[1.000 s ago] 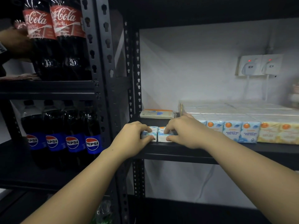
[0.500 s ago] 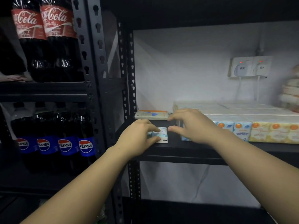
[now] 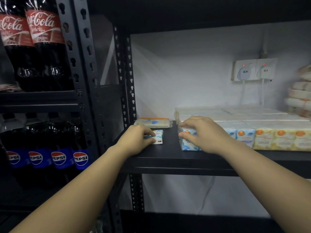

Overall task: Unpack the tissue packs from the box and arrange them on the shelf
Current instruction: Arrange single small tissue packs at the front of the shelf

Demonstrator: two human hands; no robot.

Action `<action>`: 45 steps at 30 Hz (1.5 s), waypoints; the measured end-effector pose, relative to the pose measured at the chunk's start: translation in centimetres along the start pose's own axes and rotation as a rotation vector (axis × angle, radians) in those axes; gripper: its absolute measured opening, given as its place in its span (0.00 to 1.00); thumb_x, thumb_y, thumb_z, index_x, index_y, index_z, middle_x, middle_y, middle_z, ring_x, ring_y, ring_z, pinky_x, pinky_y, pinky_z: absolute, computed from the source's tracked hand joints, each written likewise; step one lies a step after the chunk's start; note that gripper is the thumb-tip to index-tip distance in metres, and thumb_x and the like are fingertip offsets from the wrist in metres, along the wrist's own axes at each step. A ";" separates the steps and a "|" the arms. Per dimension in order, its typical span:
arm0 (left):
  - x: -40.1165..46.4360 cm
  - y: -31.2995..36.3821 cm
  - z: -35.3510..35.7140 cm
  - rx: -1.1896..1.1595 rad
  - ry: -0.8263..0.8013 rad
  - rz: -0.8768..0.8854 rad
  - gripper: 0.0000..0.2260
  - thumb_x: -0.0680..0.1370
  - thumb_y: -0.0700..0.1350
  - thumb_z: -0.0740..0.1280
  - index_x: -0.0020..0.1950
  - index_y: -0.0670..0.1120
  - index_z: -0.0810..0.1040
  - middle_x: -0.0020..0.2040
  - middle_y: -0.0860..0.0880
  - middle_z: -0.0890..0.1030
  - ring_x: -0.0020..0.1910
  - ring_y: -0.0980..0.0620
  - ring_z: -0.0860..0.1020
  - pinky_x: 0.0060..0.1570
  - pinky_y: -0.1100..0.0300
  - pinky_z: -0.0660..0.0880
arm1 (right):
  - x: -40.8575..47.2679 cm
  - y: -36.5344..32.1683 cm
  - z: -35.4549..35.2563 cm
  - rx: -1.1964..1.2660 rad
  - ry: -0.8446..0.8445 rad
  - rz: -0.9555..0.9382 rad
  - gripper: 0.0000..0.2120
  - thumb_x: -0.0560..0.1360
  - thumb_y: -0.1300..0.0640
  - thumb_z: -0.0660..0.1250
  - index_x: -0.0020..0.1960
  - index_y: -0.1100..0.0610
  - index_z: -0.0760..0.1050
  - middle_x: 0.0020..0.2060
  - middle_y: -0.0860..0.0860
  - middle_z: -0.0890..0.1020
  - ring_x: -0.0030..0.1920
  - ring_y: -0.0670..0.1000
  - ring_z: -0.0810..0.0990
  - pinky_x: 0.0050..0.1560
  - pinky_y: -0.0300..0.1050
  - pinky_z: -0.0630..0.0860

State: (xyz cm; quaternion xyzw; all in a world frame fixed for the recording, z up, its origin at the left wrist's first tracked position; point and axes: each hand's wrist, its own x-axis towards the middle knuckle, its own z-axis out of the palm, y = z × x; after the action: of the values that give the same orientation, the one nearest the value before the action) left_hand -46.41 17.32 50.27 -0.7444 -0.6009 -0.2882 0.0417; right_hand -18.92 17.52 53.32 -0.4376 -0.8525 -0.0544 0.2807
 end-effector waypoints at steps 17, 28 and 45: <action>1.7 0.6 0.0 0.006 0.045 0.030 0.16 0.76 0.57 0.74 0.61 0.53 0.84 0.64 0.53 0.82 0.65 0.52 0.77 0.65 0.54 0.75 | -2.4 0.6 -0.2 0.085 0.069 -0.043 0.24 0.78 0.41 0.69 0.71 0.47 0.76 0.70 0.42 0.77 0.71 0.45 0.71 0.73 0.45 0.67; -14.9 6.1 4.4 -0.155 0.144 0.255 0.20 0.79 0.56 0.69 0.68 0.49 0.81 0.65 0.56 0.79 0.67 0.56 0.74 0.67 0.62 0.72 | -14.4 -1.7 5.2 0.123 0.241 -0.069 0.20 0.79 0.46 0.68 0.67 0.53 0.81 0.66 0.45 0.80 0.69 0.45 0.75 0.76 0.44 0.64; -30.2 4.7 27.2 -0.381 -0.639 0.036 0.25 0.80 0.61 0.66 0.75 0.53 0.75 0.65 0.58 0.77 0.66 0.57 0.73 0.66 0.58 0.73 | -39.4 2.6 19.4 0.264 -0.294 0.604 0.21 0.78 0.48 0.72 0.68 0.53 0.80 0.63 0.47 0.82 0.64 0.48 0.78 0.65 0.52 0.77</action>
State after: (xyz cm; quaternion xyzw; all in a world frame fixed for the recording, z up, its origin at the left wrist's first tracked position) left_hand -35.09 0.89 14.55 -0.8015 -0.5061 -0.1470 -0.2824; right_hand -7.14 -2.50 15.90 -0.6329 -0.7156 0.2052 0.2127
